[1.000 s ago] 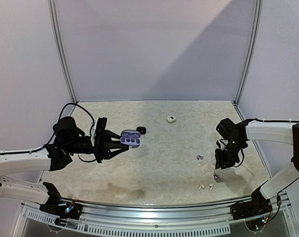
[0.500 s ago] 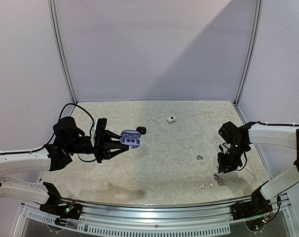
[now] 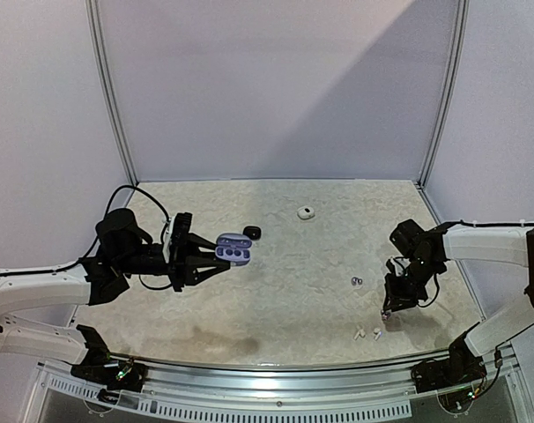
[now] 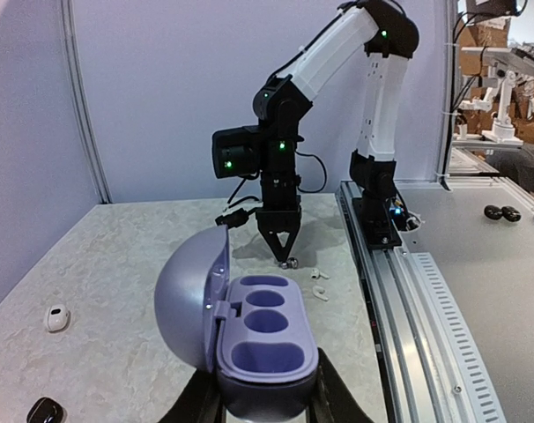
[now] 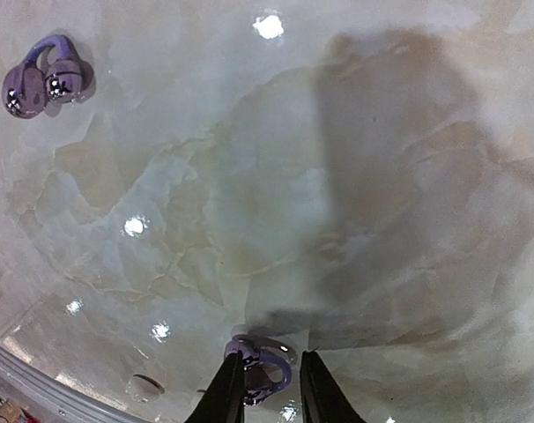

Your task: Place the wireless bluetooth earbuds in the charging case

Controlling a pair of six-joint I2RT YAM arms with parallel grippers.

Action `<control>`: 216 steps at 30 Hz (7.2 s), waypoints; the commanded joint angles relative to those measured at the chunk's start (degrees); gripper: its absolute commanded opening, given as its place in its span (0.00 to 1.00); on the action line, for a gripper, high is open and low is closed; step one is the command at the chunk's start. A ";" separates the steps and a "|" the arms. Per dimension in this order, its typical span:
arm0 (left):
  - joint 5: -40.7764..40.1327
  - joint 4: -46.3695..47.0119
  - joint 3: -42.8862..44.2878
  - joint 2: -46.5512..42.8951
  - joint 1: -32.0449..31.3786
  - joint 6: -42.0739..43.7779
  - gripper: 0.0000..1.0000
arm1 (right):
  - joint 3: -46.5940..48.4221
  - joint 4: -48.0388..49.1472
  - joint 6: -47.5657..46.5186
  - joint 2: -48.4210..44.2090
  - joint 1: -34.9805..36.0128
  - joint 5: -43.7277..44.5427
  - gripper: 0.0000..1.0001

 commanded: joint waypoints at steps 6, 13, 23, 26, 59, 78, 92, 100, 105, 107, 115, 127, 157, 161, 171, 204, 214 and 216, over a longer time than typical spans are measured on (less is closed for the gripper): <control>0.73 -1.02 0.72 0.32 0.19 1.68 0.00 | 1.03 -1.38 0.42 -0.02 -0.39 2.24 0.20; 0.55 -0.60 0.00 -0.15 0.19 1.95 0.00 | 1.39 -4.61 3.92 -3.24 -0.35 7.14 0.21; 0.69 -1.71 0.19 -0.55 0.19 2.91 0.00 | -1.13 2.45 3.56 1.36 -0.39 0.91 0.21; 0.96 -1.96 0.56 -0.34 0.19 3.08 0.00 | -1.07 2.58 3.25 2.00 -0.37 0.09 0.20; 1.08 -2.79 0.20 -0.83 0.19 4.45 0.00 | -0.72 -2.36 11.17 -1.75 1.61 2.18 0.25; 1.15 -3.49 1.03 -0.57 0.71 5.10 0.00 | -0.94 -1.26 13.43 2.21 4.32 -1.45 0.18; 0.99 -3.49 0.49 -1.52 0.89 5.09 0.00 | -0.10 -2.38 14.16 3.32 5.08 -0.83 0.14; 0.99 -3.31 0.15 -1.87 0.89 5.12 0.00 | -0.47 -1.69 14.76 3.78 5.56 0.09 0.07; 0.90 -3.58 0.11 -2.05 0.89 5.20 0.00 | 1.99 -2.63 14.46 1.42 5.83 3.51 0.04; 0.92 -3.59 0.15 -2.06 0.89 5.14 0.00 | 2.98 -2.81 14.29 0.39 6.13 4.98 0.02; 0.90 -3.73 0.20 -2.13 0.89 5.30 0.00 | 5.10 1.35 13.81 -0.69 8.05 6.70 0.00; 0.40 -3.97 -0.02 -2.32 0.81 5.49 0.00 | 13.37 13.68 15.65 8.00 19.70 9.26 0.00; -0.76 -4.63 -0.96 -3.81 0.78 6.28 0.00 | 27.49 12.52 10.12 29.71 29.67 -3.55 0.14; -0.77 -4.81 -0.91 -3.75 0.80 6.35 0.00 | 27.96 12.85 9.94 29.99 29.71 -5.50 0.11; -0.77 -5.16 -0.62 -3.65 0.80 6.49 0.00 | 27.30 13.67 12.04 32.46 29.71 -8.57 0.07; -1.04 -5.91 -0.62 -3.66 0.98 7.16 0.00 | 33.31 8.98 3.03 27.81 32.86 4.29 0.17; -1.02 -6.10 -0.67 -3.79 1.06 7.21 0.00 | 34.19 13.85 -3.46 23.96 37.90 4.88 0.33; -1.20 -6.40 -0.68 -3.96 1.07 7.31 0.00 | 34.18 14.56 -6.58 23.80 40.02 3.98 0.34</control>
